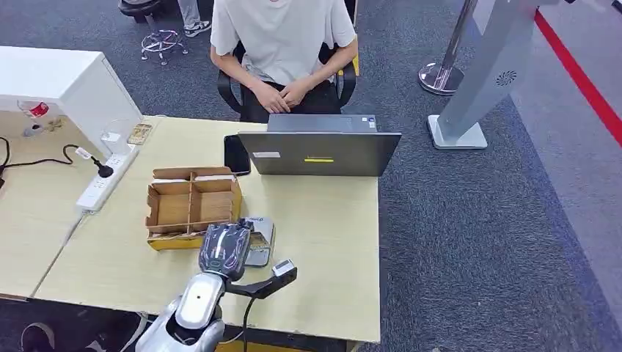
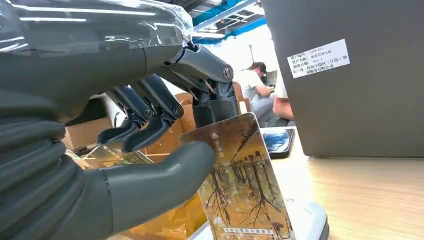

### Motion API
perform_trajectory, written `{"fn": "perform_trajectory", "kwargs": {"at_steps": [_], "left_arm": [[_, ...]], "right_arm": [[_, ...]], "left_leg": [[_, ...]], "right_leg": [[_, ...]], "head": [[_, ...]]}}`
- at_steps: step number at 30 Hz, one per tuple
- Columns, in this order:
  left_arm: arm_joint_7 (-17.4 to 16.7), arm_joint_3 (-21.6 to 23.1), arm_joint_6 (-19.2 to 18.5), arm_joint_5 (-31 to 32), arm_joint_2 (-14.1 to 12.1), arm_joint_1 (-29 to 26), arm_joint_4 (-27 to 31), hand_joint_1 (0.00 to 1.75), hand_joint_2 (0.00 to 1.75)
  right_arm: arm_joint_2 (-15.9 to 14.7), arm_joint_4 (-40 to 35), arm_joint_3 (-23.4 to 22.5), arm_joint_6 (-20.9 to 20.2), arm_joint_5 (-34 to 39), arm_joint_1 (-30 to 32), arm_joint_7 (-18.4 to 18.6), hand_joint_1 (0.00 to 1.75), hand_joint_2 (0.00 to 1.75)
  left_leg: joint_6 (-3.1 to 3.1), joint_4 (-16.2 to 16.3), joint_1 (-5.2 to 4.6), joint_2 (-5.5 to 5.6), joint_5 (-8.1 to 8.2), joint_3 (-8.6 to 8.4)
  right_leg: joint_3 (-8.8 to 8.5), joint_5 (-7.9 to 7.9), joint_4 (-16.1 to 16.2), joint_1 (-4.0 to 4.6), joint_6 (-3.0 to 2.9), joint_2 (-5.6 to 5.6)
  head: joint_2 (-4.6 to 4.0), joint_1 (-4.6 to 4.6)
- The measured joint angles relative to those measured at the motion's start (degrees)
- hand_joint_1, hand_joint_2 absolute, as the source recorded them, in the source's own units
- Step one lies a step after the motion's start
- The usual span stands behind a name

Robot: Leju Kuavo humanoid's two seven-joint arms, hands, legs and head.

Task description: Pass the card to the sensor for recognition and then transmit it.

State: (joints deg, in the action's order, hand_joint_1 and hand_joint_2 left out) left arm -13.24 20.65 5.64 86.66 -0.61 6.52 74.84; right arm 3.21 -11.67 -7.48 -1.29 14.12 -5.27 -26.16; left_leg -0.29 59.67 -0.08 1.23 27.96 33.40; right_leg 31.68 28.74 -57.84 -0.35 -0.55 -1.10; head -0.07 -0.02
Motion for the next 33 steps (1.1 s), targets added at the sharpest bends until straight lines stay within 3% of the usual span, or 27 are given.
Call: {"fn": "perform_trajectory", "kwargs": {"at_steps": [5, 10, 17, 19, 22, 27, 30, 33], "left_arm": [[0.9, -0.6, 3.3, 0.0, 0.5, 0.2, -0.7, 1.75, 1.75], [-0.3, -0.6, 10.3, 0.0, -0.1, 1.0, 2.3, 1.75, 1.75], [-0.2, -0.6, 10.4, 0.0, -1.2, 2.4, 6.1, 1.75, 1.75], [-2.0, -0.5, 12.9, 0.0, -1.8, 2.8, 6.6, 1.75, 1.75], [-6.8, 0.2, 16.9, 0.0, -5.0, 5.4, 8.3, 1.75, 1.75], [-9.5, 1.0, 15.4, 0.0, -10.2, 12.4, 9.9, 1.75, 1.75], [-9.5, 1.0, 15.2, 0.0, -12.0, 15.6, 9.9, 1.75, 1.75], [-12.0, 1.7, 14.4, 0.0, -13.9, 18.4, 9.6, 1.75, 1.75]], "right_arm": [[0.0, 0.0, -0.4, 0.0, -0.8, 0.0, 0.1, 0.00, 0.00], [0.3, 0.0, -1.0, 0.0, -3.3, -0.1, 0.5, 0.00, 0.00], [0.6, -0.3, -1.3, 0.0, -4.0, -0.2, 1.0, 0.00, 0.00], [0.7, -0.3, -1.3, -0.1, -4.5, -0.3, 1.1, 0.00, 0.00], [0.9, -0.3, -1.3, -0.1, -5.9, -0.6, 1.7, 0.00, 0.00], [1.1, -0.5, -1.3, -0.1, -8.1, -1.5, 3.4, 0.00, 0.00], [1.3, -0.6, -1.3, -0.1, -8.4, -1.8, 3.6, 0.00, 0.00], [1.4, -0.6, -1.3, -0.3, -9.4, -2.0, 4.2, 0.00, 0.00]], "left_leg": [[0.00, 0.0, 0.00, 0.00, 0.00, -0.02], [0.01, 0.0, 0.01, 0.00, 0.00, -0.01], [0.01, 0.0, 0.01, 0.00, 0.00, 0.00], [0.01, 0.0, 0.01, -0.01, 0.00, 0.00], [0.06, 0.0, 0.02, 0.00, -0.05, 0.00], [0.09, 0.0, 0.08, 0.02, -0.14, -0.01], [0.10, 0.0, 0.10, 0.01, -0.15, -0.01], [0.11, 0.0, 0.12, 0.00, -0.15, 0.01]], "right_leg": [[-0.01, 0.00, 0.0, 0.00, 0.00, 0.00], [0.00, 0.00, 0.0, 0.01, 0.00, 0.00], [0.00, 0.00, 0.0, 0.01, -0.01, 0.00], [0.02, 0.00, 0.0, 0.01, 0.00, -0.02], [0.02, -0.01, 0.0, 0.02, -0.02, 0.00], [0.04, -0.05, -0.1, 0.03, -0.07, 0.01], [0.04, -0.07, -0.1, 0.03, -0.08, 0.00], [0.08, -0.07, -0.1, 0.03, -0.08, 0.00]], "head": [[0.00, 0.00], [0.00, 0.00], [0.00, 0.00], [0.00, 0.00], [0.00, 0.02], [0.00, 0.02], [0.00, 0.02], [0.00, 0.00]]}}
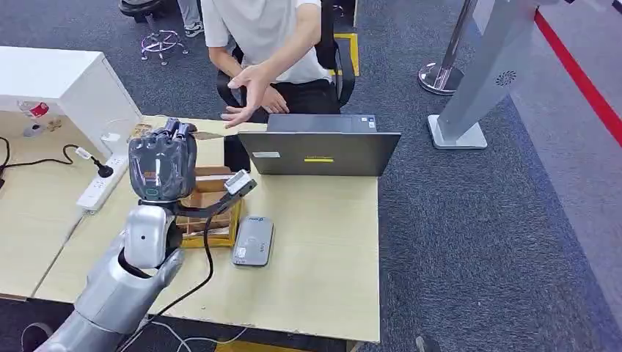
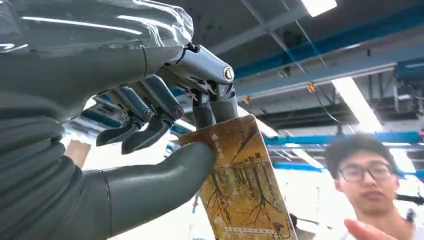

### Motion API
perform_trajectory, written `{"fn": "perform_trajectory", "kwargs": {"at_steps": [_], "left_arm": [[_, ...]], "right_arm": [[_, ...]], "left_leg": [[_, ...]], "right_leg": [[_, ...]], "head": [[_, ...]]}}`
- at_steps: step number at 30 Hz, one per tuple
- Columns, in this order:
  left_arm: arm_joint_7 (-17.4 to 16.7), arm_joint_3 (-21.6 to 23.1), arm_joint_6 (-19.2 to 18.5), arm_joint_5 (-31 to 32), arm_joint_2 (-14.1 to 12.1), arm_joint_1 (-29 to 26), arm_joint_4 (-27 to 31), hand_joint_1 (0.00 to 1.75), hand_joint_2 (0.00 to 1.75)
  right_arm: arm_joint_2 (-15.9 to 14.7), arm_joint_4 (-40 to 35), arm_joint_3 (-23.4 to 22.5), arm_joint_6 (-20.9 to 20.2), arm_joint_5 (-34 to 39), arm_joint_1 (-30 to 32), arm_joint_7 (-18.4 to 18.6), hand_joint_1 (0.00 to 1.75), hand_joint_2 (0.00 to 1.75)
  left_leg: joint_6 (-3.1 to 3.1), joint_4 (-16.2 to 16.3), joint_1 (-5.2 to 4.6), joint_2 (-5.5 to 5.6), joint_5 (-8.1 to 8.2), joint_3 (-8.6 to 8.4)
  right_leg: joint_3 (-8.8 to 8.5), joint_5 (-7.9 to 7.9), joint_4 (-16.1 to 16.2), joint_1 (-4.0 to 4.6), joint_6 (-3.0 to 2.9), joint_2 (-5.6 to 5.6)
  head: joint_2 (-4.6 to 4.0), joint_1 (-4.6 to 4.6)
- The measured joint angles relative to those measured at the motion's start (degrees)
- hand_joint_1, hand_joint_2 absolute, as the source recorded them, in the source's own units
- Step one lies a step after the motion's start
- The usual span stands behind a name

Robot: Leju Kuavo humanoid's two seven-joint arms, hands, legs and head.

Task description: Pass the card to the sensor for recognition and then transmit it.

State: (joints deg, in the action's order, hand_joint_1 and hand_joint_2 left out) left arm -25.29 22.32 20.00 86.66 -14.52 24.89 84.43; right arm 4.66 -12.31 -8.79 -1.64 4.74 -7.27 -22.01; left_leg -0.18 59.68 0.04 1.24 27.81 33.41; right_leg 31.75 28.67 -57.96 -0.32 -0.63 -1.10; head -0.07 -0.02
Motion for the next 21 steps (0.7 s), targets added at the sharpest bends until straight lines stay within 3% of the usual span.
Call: {"fn": "perform_trajectory", "kwargs": {"at_steps": [7, 15, 16, 21], "left_arm": [[0.5, 0.1, -0.6, 0.0, -3.6, 9.7, -7.9, 1.75, 1.75], [0.4, 0.1, -0.5, 0.0, -4.7, 12.5, -13.2, 1.75, 1.75], [0.3, 0.1, -0.6, 0.0, -4.7, 12.5, -13.6, 0.00, 1.75], [0.2, 0.1, -2.6, 0.0, -4.6, 12.6, -14.9, 0.00, 1.75]], "right_arm": [[0.4, 0.0, 0.0, -0.1, -2.1, -1.1, 1.5, 0.00, 0.00], [0.6, 0.0, 0.0, -0.3, -2.9, -1.2, 1.8, 0.00, 0.00], [0.7, 0.0, 0.0, -0.3, -2.9, -1.2, 1.9, 0.00, 0.00], [0.8, 0.0, 0.0, -0.3, -3.1, -1.2, 1.9, 0.00, 0.00]], "left_leg": [[0.02, 0.0, 0.00, -0.01, -0.02, 0.00], [0.02, 0.0, 0.00, -0.01, -0.01, 0.02], [0.02, 0.0, 0.00, -0.01, -0.01, 0.03], [0.02, 0.0, 0.00, -0.01, -0.01, 0.03]], "right_leg": [[0.00, -0.02, 0.0, 0.00, 0.01, -0.02], [0.02, -0.01, 0.0, 0.00, 0.01, -0.02], [0.03, -0.01, 0.0, 0.00, 0.01, -0.02], [0.05, -0.02, 0.0, -0.01, 0.01, -0.02]], "head": [[0.00, 0.02], [0.00, 0.07], [0.00, 0.07], [0.00, 0.07]]}}
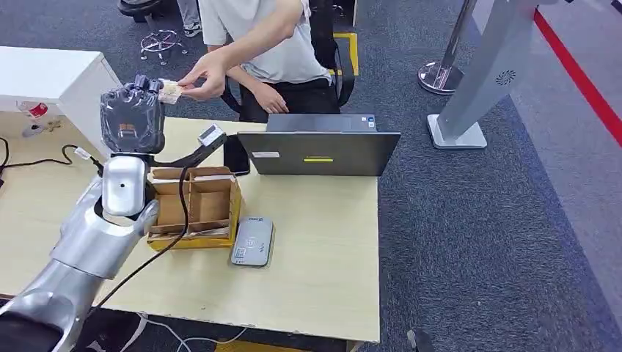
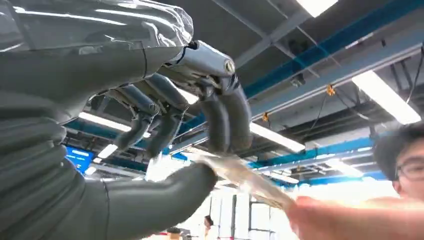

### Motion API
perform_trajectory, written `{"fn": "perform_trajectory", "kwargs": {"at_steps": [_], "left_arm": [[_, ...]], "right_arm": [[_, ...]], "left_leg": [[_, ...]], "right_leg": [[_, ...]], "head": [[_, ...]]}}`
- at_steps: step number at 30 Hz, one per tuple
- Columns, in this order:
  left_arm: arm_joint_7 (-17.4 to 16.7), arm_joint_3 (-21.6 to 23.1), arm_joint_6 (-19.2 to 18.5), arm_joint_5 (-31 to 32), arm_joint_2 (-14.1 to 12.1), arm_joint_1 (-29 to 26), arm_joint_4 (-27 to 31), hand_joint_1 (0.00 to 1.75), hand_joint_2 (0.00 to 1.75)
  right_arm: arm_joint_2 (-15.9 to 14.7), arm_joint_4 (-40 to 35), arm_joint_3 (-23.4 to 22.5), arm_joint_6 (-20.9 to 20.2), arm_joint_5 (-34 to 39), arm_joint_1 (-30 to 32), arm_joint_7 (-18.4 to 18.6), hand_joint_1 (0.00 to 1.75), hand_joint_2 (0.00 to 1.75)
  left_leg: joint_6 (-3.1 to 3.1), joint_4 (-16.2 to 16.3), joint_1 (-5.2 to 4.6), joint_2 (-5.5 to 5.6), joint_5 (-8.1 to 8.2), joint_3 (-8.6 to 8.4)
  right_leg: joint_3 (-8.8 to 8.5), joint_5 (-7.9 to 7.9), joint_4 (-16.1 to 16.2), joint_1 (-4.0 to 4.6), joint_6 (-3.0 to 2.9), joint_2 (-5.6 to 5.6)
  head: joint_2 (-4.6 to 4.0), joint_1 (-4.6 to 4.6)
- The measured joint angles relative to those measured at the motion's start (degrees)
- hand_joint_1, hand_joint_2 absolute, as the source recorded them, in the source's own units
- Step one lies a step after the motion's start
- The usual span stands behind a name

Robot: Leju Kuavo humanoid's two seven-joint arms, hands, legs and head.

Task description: Pass the card to the sensor for recognition and then transmit it.

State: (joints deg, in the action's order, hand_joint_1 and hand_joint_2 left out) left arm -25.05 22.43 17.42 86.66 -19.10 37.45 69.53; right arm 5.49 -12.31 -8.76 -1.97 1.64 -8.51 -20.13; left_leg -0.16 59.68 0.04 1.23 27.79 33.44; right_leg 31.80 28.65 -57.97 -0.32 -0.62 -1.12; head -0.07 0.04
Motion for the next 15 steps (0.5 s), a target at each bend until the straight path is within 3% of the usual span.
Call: {"fn": "perform_trajectory", "kwargs": {"at_steps": [9, 15], "left_arm": [[0.6, 0.0, -0.2, 0.0, 1.2, -0.1, -1.4, 0.00, 1.75], [4.0, 0.0, -2.0, 0.0, 4.6, -3.2, 2.3, 0.00, 1.75]], "right_arm": [[0.0, 0.0, -0.1, 0.1, -0.5, 0.0, 0.0, 0.00, 0.00], [0.0, 0.0, -1.7, 0.1, -0.5, 0.4, -1.0, 0.00, 0.00]], "left_leg": [[0.00, 0.0, 0.00, 0.01, 0.00, 0.00], [-0.01, 0.0, -0.02, 0.01, 0.01, 0.02]], "right_leg": [[0.00, 0.00, 0.0, 0.00, 0.00, 0.01], [0.00, 0.00, 0.0, -0.01, 0.00, 0.01]], "head": [[0.00, 0.00], [0.00, 0.00]]}}
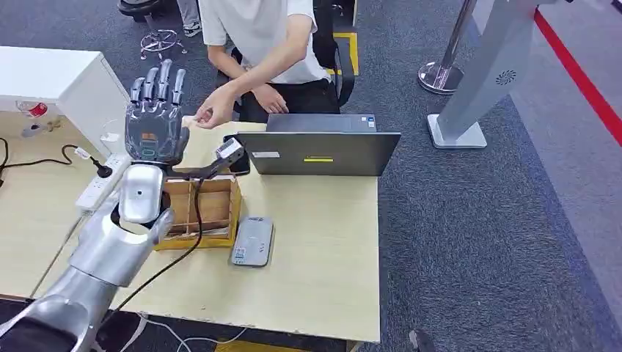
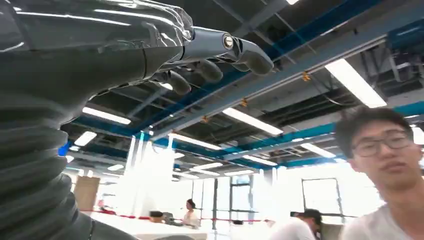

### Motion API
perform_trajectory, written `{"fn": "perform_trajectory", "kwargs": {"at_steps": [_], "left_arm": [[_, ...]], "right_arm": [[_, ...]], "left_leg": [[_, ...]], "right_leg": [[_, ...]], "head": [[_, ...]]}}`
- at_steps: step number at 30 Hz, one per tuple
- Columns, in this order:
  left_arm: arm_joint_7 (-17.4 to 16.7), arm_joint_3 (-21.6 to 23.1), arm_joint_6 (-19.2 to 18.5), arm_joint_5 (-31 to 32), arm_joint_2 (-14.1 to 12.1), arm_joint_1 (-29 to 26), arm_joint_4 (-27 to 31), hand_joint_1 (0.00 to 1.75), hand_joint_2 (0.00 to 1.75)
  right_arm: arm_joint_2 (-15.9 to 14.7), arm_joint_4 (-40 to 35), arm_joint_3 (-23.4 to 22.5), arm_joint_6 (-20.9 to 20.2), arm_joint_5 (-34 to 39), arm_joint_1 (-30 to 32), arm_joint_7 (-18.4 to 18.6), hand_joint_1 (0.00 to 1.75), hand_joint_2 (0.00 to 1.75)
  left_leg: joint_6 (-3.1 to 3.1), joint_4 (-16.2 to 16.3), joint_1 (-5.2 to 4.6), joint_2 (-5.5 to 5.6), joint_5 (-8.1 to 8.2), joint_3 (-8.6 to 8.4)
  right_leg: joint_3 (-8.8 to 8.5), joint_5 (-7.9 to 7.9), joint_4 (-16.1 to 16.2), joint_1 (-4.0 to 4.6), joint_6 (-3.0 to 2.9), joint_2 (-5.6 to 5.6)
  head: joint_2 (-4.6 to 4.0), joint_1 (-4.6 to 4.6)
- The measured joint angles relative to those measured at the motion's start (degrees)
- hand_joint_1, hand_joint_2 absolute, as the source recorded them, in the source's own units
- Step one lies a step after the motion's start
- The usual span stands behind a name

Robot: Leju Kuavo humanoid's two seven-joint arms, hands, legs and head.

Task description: Pass the card to the sensor for recognition and then transmit it.

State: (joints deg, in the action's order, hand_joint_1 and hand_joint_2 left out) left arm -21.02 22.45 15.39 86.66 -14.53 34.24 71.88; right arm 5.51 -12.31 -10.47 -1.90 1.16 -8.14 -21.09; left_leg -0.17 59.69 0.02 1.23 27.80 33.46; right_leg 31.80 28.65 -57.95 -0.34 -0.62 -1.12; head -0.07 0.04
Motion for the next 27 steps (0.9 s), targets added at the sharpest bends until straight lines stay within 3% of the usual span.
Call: {"fn": "perform_trajectory", "kwargs": {"at_steps": [5, 10, 19, 20, 23, 24, 27], "left_arm": [[1.5, 0.2, -1.9, 0.0, 2.6, -5.4, 8.4, 0.00, 1.75], [1.5, 1.0, -2.6, 0.0, 3.3, -9.6, 14.8, 0.00, 1.75], [1.5, 1.2, -2.7, 0.0, 3.7, -11.3, 18.2, 0.00, 1.75], [2.1, 1.2, -2.7, 0.0, 3.8, -11.5, 18.3, 0.00, 1.75], [10.4, 1.1, -3.4, 0.0, 5.6, -15.5, 21.0, 0.00, 1.75], [11.8, 1.2, -3.4, 0.0, 5.9, -17.7, 22.5, 0.00, 1.75], [10.5, 3.3, -2.0, 0.0, 5.5, -23.8, 27.1, 0.00, 1.75]], "right_arm": [[0.0, 0.0, -2.1, 0.0, 0.6, 0.8, -1.2, 0.00, 0.00], [0.0, 0.0, -3.5, 0.0, 0.9, 1.5, -1.7, 0.00, 0.00], [0.0, 0.0, -4.1, 0.0, 1.0, 1.8, -1.8, 0.00, 0.00], [0.0, 0.0, -4.1, 0.0, 1.0, 1.8, -1.8, 0.00, 0.00], [0.0, 0.0, -5.6, 0.1, 2.5, 2.3, -3.4, 0.00, 0.00], [0.0, 0.0, -6.2, 0.0, 2.9, 2.7, -4.1, 0.00, 0.00], [0.0, 0.0, -8.4, -0.4, 3.8, 3.9, -5.6, 0.00, 0.00]], "left_leg": [[-0.03, 0.0, -0.04, -0.03, 0.03, 0.04], [-0.03, 0.0, -0.09, -0.03, 0.03, 0.06], [0.00, 0.0, -0.04, -0.04, 0.00, 0.05], [0.00, 0.0, -0.04, -0.04, 0.00, 0.05], [-0.04, 0.0, -0.05, -0.04, 0.04, 0.05], [-0.05, 0.0, -0.05, -0.05, 0.07, 0.06], [-0.08, 0.0, -0.10, -0.19, 0.21, 0.07]], "right_leg": [[0.05, 0.00, 0.0, -0.01, 0.00, -0.06], [0.09, 0.01, 0.0, 0.00, 0.00, -0.05], [0.09, 0.00, 0.0, 0.01, 0.00, -0.06], [0.09, 0.00, 0.0, 0.01, 0.00, -0.06], [0.07, 0.03, 0.0, -0.02, 0.03, -0.06], [0.08, 0.04, 0.0, -0.02, 0.02, -0.07], [0.11, 0.08, 0.0, -0.02, 0.03, -0.20]], "head": [[0.00, 0.02], [0.00, 0.02], [0.00, 0.00], [0.00, 0.02], [0.00, 0.09], [0.00, 0.09], [0.00, -0.02]]}}
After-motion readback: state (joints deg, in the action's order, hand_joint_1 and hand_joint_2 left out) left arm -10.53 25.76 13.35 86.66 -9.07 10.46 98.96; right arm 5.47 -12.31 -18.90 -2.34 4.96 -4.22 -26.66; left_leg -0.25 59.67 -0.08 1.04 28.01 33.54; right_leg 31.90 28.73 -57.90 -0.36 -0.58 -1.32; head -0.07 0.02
